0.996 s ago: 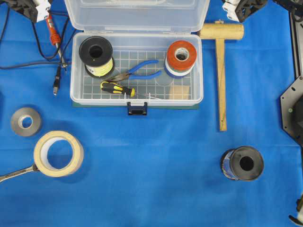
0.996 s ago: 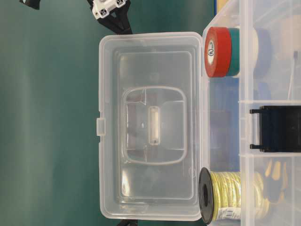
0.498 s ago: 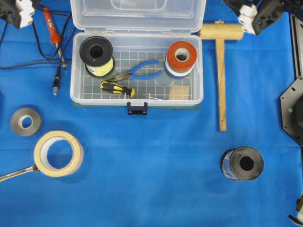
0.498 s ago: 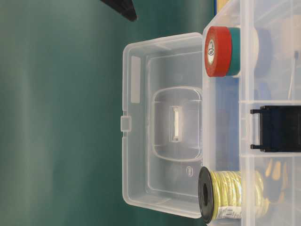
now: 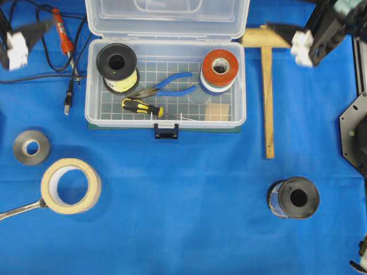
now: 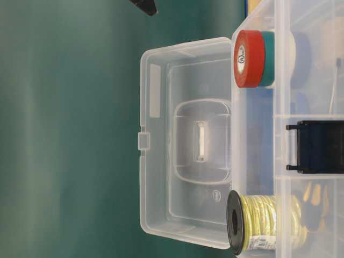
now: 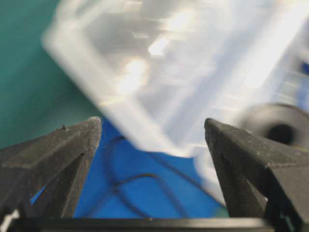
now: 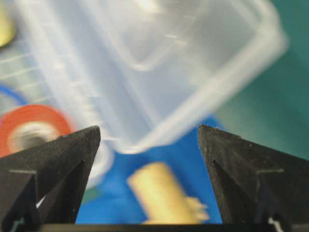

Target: Open the tool box with both arms.

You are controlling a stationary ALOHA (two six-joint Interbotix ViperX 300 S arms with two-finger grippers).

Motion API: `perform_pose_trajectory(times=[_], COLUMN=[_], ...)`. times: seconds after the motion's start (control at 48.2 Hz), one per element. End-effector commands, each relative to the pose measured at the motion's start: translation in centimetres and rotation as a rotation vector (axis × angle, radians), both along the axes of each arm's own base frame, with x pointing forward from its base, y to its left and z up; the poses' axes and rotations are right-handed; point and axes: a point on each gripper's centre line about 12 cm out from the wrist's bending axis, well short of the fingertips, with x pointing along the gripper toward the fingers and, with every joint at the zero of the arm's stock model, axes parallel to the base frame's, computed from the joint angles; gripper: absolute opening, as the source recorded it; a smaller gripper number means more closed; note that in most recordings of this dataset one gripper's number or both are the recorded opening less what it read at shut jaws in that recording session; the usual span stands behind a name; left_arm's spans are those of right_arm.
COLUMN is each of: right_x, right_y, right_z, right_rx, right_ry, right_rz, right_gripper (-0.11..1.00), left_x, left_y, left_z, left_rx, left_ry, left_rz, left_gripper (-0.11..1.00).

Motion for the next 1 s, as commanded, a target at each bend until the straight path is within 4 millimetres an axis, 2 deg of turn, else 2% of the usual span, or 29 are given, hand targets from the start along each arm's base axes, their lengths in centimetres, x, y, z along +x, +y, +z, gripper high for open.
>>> perform_pose_trajectory(times=[0.0, 0.207, 0.353, 0.581, 0.975], right_x=[1.0, 2.7, 3.2, 3.0, -1.2], right_y=[1.7, 6.9, 9.5, 10.5, 11.0], right_z=[0.5, 0.0, -0.5, -1.4, -4.1], right_rx=[0.005, 0.037, 0.054, 0.062, 0.037], right_ry=[-0.012, 0.005, 0.015, 0.040, -0.048], right_rz=[0.073, 0.271, 0.367, 0.402, 0.405], right_gripper=[0.82, 0.82, 0.82, 0.82, 0.82], left_x=[0.8, 1.8, 2.2, 2.1, 0.2], left_y=[-1.6, -5.9, -7.9, -9.3, -9.6], left_z=[0.3, 0.0, -0.5, -0.9, -3.4], left_rx=[0.000, -0.011, -0.014, -0.016, -0.035], left_ry=[-0.006, 0.008, 0.021, 0.029, 0.025], left_rz=[-0.082, -0.287, -0.390, -0.454, -0.451], left_gripper=[0.85, 0.85, 0.85, 0.85, 0.84])
